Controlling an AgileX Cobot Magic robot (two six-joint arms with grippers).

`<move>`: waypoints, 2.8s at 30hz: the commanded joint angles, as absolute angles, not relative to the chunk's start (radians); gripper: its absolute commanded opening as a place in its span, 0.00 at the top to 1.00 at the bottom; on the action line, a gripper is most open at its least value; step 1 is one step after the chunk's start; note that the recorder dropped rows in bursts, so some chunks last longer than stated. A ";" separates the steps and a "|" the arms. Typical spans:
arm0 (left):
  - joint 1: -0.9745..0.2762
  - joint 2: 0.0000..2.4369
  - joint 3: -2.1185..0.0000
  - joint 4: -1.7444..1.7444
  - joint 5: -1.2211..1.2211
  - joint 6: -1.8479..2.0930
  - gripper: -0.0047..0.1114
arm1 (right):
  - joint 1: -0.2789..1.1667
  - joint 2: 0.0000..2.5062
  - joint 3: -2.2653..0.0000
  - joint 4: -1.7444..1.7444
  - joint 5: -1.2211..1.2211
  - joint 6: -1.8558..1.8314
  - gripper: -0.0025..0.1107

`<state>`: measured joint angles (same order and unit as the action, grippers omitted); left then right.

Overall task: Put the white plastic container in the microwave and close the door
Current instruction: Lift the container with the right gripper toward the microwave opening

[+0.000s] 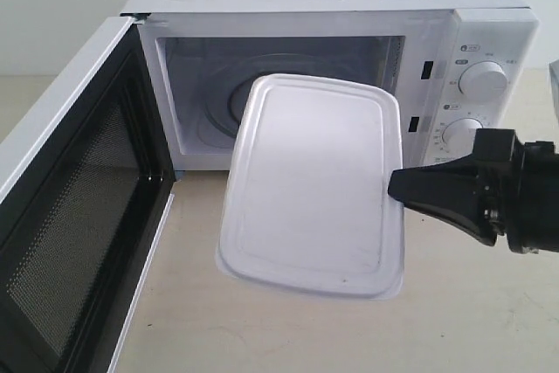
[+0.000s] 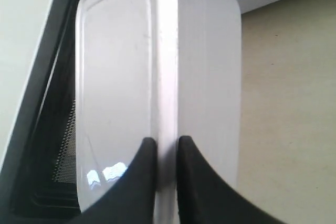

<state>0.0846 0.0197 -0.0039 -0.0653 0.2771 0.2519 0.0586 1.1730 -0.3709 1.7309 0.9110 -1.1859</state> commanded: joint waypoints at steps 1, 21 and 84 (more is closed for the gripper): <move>0.088 0.023 0.000 -0.066 0.270 0.242 0.92 | 0.059 1.096 -0.360 1.737 0.942 -1.127 0.98; 0.088 0.023 0.000 -0.066 0.270 0.242 0.92 | 0.059 0.926 -0.360 1.653 0.816 -0.916 0.98; 0.088 0.023 0.000 -0.066 0.270 0.242 0.92 | 0.555 0.723 0.000 0.044 -0.504 1.168 0.98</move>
